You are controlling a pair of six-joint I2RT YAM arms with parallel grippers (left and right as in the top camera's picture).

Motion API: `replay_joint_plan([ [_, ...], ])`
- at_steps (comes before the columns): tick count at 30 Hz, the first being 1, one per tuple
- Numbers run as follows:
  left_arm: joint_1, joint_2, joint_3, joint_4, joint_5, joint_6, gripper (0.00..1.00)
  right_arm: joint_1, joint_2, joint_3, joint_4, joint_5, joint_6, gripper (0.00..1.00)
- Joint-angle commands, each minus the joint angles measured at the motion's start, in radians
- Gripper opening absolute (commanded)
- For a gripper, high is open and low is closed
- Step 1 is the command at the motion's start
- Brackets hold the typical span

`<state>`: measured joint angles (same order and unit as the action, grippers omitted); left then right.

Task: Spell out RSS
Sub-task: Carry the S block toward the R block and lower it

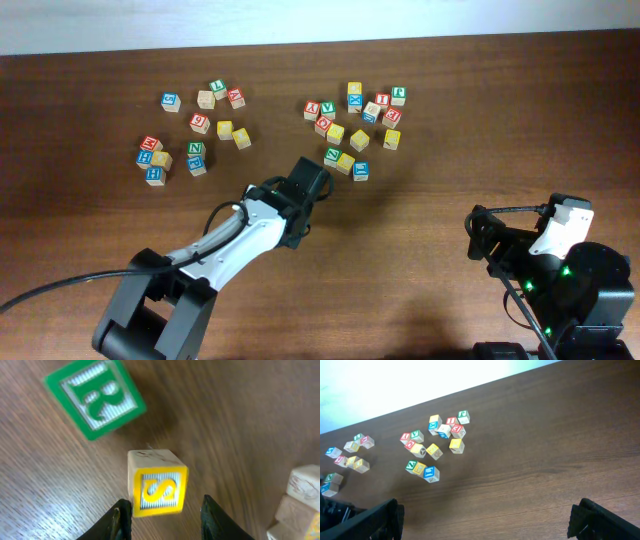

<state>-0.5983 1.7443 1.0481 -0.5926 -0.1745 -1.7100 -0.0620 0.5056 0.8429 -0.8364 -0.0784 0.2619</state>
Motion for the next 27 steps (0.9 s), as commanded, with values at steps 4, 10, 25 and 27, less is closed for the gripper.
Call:
replay_joint_plan([
  [4,-0.003,-0.106,0.108,-0.03,0.008,0.274,0.35,-0.001,-0.006,-0.003,0.003,0.008,0.004,0.98],
  [10,0.002,-0.16,0.114,-0.029,-0.066,0.66,0.45,-0.001,-0.006,-0.003,0.003,0.009,0.004,0.98],
  [25,0.055,0.026,0.114,-0.081,-0.053,1.295,0.52,-0.001,-0.006,-0.003,0.003,0.008,0.004,0.98],
  [27,0.055,0.037,0.114,-0.082,-0.043,1.309,0.52,-0.001,-0.006,-0.003,0.003,0.008,0.004,0.98],
])
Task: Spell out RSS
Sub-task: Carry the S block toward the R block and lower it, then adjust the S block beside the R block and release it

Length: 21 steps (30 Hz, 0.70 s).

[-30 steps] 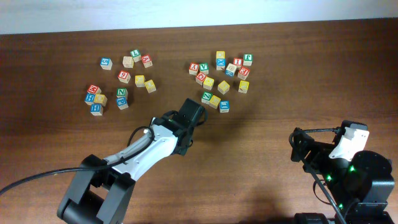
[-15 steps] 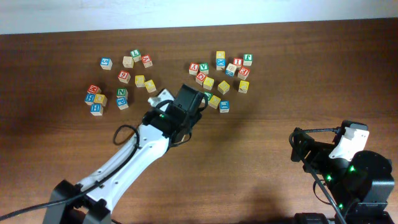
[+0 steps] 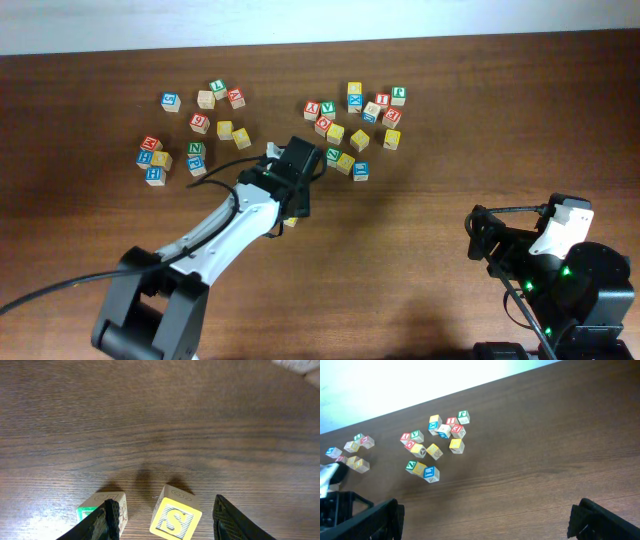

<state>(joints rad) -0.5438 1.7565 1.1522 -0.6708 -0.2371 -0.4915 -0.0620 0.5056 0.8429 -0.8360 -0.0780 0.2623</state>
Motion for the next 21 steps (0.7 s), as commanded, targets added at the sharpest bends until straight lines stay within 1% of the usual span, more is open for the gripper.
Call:
replay_joint_plan([
  [1,0.001,0.027,0.01,0.001,0.034,0.109,0.52,-0.001,-0.006,-0.003,0.003,0.008,0.004,0.98],
  [5,0.001,0.028,0.01,0.013,0.086,0.176,0.53,-0.001,-0.006,-0.003,0.003,0.008,0.004,0.98],
  [8,0.001,0.037,0.009,0.012,0.083,0.176,0.53,-0.001,-0.006,-0.003,0.003,0.008,0.004,0.98],
  [14,0.001,0.11,0.009,0.012,0.084,0.202,0.52,-0.001,-0.006,-0.003,0.003,0.008,0.004,0.98],
  [18,0.001,0.116,0.009,0.013,0.084,0.202,0.52,-0.001,-0.006,-0.003,0.003,0.008,0.004,0.98],
  [19,0.001,0.116,0.009,0.013,0.084,0.202,0.51,-0.001,-0.006,-0.003,0.003,0.008,0.004,0.98],
  [21,0.001,0.116,0.009,0.011,0.085,0.202,0.45,-0.001,-0.006,-0.003,0.003,0.008,0.004,0.98],
])
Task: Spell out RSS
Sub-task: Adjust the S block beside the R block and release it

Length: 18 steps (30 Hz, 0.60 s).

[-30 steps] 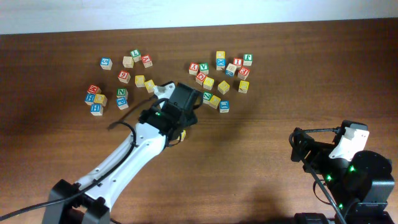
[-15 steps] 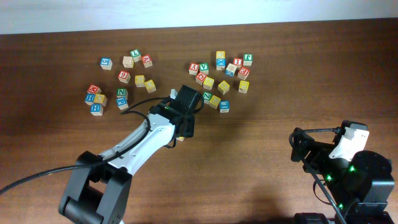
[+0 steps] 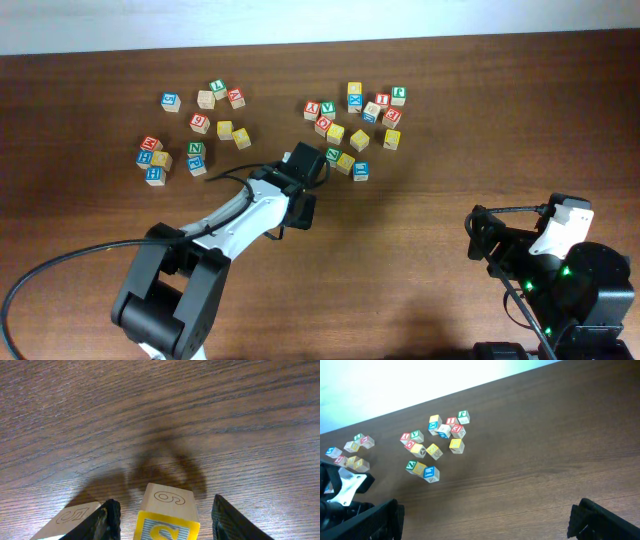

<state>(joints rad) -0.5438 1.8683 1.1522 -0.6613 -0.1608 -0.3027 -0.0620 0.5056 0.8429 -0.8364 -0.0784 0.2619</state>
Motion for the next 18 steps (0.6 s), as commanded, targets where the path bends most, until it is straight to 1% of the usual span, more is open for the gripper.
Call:
replay_joint_plan([
  [1,0.001,0.005,0.009,0.002,0.011,0.013,0.41,-0.001,-0.006,-0.003,0.003,0.008,0.004,0.99],
  [3,0.001,0.005,0.009,0.001,0.016,0.013,0.33,-0.001,-0.006,-0.003,0.003,0.009,0.004,0.98],
  [4,0.001,0.005,0.009,0.001,0.017,0.013,0.31,-0.001,-0.006,-0.003,0.003,0.008,0.004,0.98],
  [10,0.001,0.005,0.009,-0.013,0.027,0.013,0.31,-0.001,-0.006,-0.003,0.003,0.008,0.004,0.98],
  [13,0.001,0.005,0.009,-0.017,0.039,0.007,0.29,-0.001,-0.006,-0.003,0.003,0.008,0.004,0.98],
  [16,0.001,0.004,0.009,-0.027,0.045,-0.055,0.29,-0.001,-0.006,-0.003,0.003,0.008,0.004,0.98],
  [18,0.001,0.003,0.01,-0.034,0.045,-0.076,0.29,-0.001,-0.006,-0.003,0.003,0.009,0.004,0.98],
])
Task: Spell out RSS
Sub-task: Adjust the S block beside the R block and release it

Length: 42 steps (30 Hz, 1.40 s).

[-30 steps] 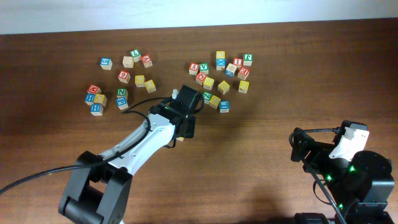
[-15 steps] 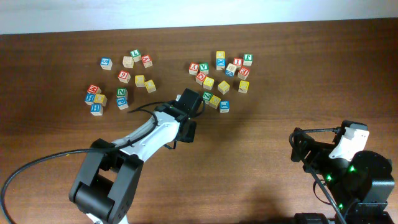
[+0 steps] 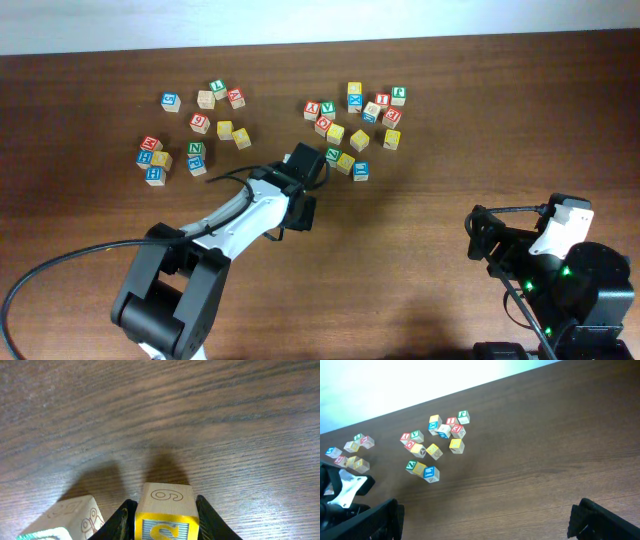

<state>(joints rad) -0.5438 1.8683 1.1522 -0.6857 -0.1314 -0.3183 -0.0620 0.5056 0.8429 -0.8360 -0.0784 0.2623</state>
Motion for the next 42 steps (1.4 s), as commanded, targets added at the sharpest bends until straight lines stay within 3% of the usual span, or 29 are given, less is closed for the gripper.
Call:
replay_joint_plan([
  [1,0.001,0.002,0.01,-0.017,0.016,-0.068,0.28,-0.001,-0.006,-0.003,0.003,0.008,0.004,0.98],
  [14,0.002,0.0,0.098,-0.108,-0.03,-0.142,0.2,-0.001,-0.006,-0.003,0.003,0.008,0.004,0.98],
  [30,0.004,0.004,0.091,-0.123,-0.079,-0.235,0.24,-0.001,-0.006,-0.003,0.003,0.008,0.004,0.98],
  [42,0.004,0.034,0.091,-0.144,-0.092,-0.235,0.24,-0.001,-0.006,-0.003,0.003,0.008,0.004,0.98],
])
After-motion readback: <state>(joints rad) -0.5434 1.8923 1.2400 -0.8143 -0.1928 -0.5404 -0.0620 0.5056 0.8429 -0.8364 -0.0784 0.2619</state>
